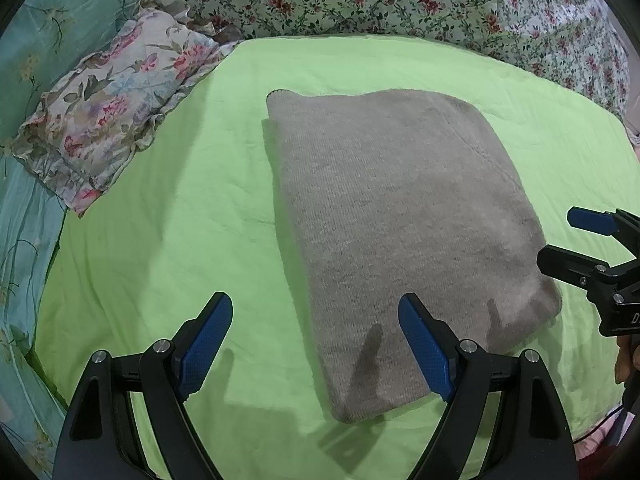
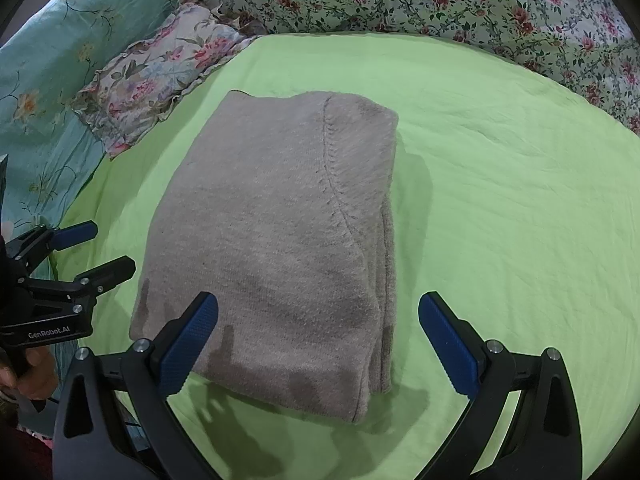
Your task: Fold small clothes
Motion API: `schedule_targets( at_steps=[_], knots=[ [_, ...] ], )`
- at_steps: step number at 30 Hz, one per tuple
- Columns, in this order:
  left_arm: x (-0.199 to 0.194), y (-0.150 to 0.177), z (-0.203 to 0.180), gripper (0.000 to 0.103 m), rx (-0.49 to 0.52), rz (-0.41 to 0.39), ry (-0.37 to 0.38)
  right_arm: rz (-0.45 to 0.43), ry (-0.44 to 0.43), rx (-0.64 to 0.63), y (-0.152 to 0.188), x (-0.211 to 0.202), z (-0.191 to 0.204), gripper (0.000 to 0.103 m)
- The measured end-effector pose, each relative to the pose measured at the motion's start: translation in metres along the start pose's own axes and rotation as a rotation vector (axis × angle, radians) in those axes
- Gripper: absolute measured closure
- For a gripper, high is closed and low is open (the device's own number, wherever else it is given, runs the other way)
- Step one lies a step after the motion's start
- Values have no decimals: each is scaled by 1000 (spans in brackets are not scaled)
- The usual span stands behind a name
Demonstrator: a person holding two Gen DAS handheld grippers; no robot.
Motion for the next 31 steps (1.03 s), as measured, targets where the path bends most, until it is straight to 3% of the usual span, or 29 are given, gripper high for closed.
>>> schedule_targets(
  at_steps=[31],
  knots=[
    [3,-8,16,18,-30,-27,-7,0,-9,3,-16,4,0,3]
  ],
)
Point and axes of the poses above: each gripper's, at about its wrist camera, not at the fingertips, and x roughly the way its jaws point, z to its left, y to its underside, the point moved 7 cm from there along x, roughly the way its jaws point, and after that the axes turned 7 degrees about z, right-handed, at the moved point
